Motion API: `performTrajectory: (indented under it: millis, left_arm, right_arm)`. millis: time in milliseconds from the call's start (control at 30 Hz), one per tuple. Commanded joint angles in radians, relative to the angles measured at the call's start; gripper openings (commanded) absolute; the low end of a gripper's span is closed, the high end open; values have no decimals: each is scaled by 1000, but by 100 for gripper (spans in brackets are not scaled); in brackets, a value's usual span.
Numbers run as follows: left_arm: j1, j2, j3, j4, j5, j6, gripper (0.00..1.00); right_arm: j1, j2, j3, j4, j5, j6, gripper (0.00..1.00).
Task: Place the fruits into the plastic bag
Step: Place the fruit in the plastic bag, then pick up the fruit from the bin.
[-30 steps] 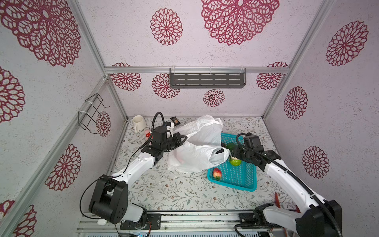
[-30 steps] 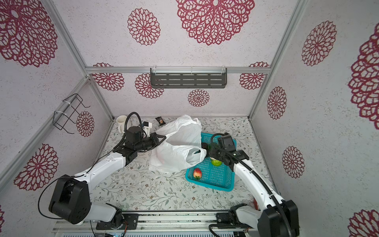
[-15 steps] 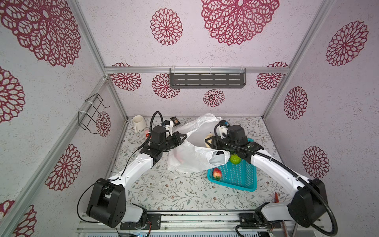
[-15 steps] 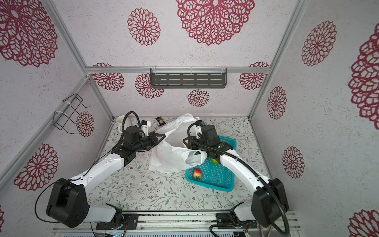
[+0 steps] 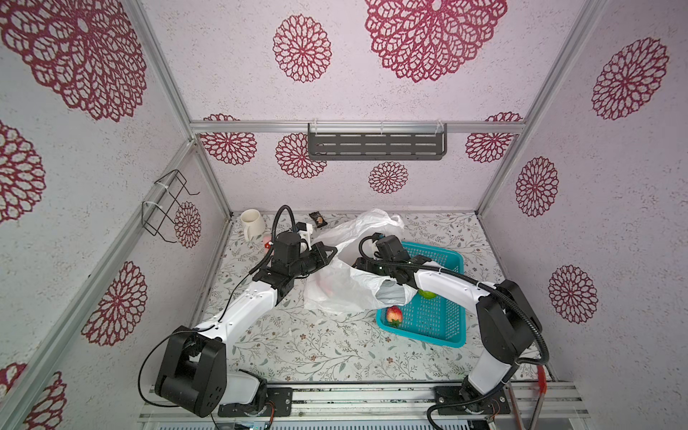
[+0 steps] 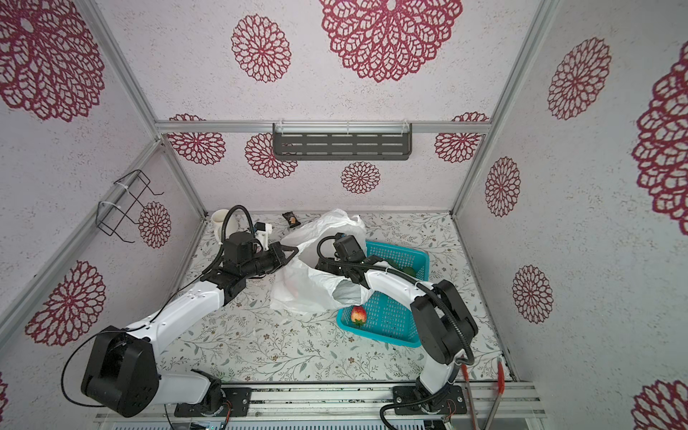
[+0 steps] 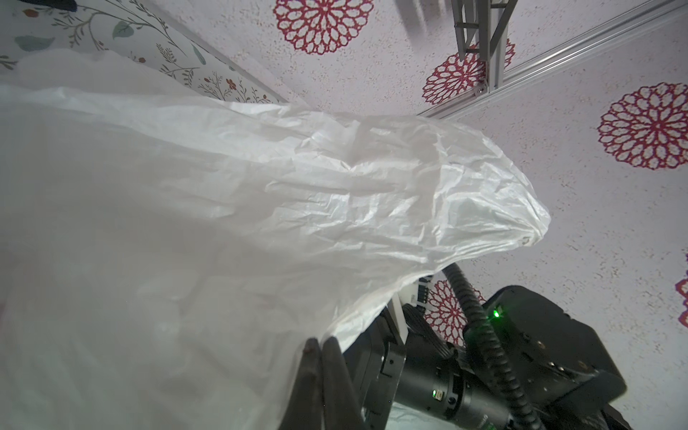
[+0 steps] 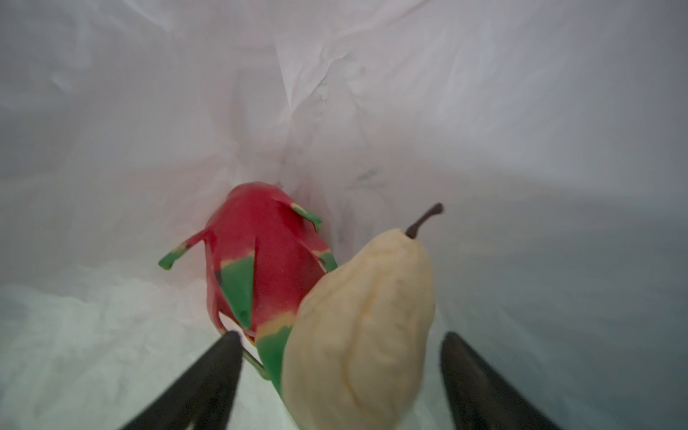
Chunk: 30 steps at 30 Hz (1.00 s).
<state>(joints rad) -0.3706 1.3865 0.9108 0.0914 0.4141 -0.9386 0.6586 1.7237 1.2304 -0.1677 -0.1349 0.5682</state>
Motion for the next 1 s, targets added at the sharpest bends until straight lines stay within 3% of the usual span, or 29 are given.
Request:
performTrajectory:
  millis: [0,433,600,767,967]
  left_arm:
    - [-4,-23,-31,39,-26,-29,0]
    - [-3,-11,-30,46,-58,-25,0]
    - [-3,0,-26,45,-62,-25,0]
    - [-3,0,-20,42,-66,-17,0]
    - [-4,-6,-21,39,-72,-17,0]
  right_arm:
    - [6,-38,43,-57,44,-16,99]
    - [-3,-351,-84,-44,-33,-178,99]
    - [-49,-459,-106,-113,3,-202,99]
    - [-174,-579,-193,-121,55,-135,99]
    - [-271,-695,-347,-111,249,7,99]
